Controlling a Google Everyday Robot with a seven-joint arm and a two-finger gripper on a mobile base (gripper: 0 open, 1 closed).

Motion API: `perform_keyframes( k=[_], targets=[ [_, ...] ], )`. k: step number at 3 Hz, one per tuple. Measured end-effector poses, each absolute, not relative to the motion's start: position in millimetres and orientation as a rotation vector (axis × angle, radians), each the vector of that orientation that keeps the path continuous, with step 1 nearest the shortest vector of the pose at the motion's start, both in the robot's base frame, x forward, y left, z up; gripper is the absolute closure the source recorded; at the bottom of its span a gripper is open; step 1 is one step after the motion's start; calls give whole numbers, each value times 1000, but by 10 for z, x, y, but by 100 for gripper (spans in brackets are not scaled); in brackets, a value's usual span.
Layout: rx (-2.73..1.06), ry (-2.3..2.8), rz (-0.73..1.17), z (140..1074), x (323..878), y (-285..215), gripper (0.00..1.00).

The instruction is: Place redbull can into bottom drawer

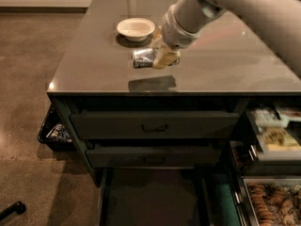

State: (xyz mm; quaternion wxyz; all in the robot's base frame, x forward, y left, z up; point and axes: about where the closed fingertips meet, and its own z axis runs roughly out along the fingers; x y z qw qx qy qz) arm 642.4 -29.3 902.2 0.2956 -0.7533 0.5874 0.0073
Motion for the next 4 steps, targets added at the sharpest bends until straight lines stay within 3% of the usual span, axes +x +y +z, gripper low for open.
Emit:
perform_keyframes(
  k=[1,2,4],
  targets=[
    [-1868,1546,-71,9334,5940,-322,100],
    [-1808,1542,-76,9063,5612,-258,100],
    [-1838,1572,-58,8701,5493,-265,100]
  ],
)
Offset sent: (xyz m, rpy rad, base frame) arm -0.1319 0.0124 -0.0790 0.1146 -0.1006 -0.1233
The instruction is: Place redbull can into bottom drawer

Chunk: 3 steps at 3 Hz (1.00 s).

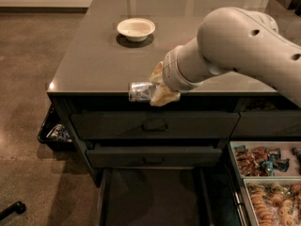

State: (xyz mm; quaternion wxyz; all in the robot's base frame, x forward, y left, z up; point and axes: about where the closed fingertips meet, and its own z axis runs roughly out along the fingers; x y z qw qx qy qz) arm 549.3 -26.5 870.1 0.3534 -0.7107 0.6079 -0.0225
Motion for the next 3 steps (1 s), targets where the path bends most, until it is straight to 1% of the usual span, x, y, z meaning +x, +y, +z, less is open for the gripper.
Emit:
perform_keyframes(
  k=[1,3],
  targets=[
    [-1817,1600,-1,8377,5325,-250,100],
    [-1838,1663,323,6922,4696,-80,100]
  ],
)
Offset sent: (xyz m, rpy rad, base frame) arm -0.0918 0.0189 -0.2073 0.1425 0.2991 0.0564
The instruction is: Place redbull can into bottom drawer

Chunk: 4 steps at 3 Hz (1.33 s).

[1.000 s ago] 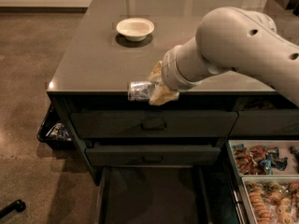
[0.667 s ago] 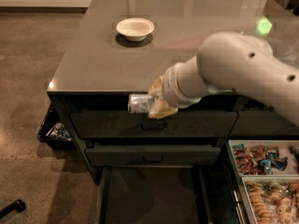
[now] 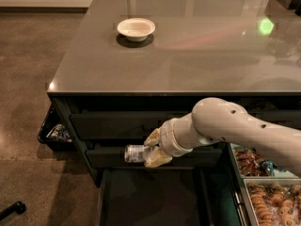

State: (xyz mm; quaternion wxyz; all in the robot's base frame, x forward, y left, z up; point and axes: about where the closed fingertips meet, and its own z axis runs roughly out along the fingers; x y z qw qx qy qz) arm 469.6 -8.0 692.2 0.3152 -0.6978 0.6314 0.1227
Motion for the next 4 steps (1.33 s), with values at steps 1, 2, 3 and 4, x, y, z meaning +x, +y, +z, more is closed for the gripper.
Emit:
perform_keyframes(
  k=[1,2,3,4],
  targets=[
    [-1838,1663,323,6922,4696,-80,100],
    [-1813,1679,374,6430,4694,4,100],
    [-1732,1692,446,5627,4764,147,100],
    [-1620,1743,548,4837,4759,281,100]
  ],
)
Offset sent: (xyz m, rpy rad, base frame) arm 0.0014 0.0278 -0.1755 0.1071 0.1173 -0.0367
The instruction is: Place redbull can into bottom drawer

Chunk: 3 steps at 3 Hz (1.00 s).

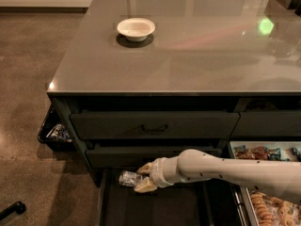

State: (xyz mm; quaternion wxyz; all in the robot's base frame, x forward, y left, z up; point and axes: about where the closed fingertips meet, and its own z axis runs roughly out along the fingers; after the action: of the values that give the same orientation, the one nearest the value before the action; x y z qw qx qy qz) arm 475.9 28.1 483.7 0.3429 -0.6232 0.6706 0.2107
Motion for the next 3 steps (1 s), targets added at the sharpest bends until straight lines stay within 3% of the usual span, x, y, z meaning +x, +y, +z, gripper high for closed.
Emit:
perform_keyframes(
  k=[2,3],
  targets=[
    [-1547,1746,504,4520,4832,151,100],
    [-1396,1724,403,4053,5117,-141,100]
  ],
)
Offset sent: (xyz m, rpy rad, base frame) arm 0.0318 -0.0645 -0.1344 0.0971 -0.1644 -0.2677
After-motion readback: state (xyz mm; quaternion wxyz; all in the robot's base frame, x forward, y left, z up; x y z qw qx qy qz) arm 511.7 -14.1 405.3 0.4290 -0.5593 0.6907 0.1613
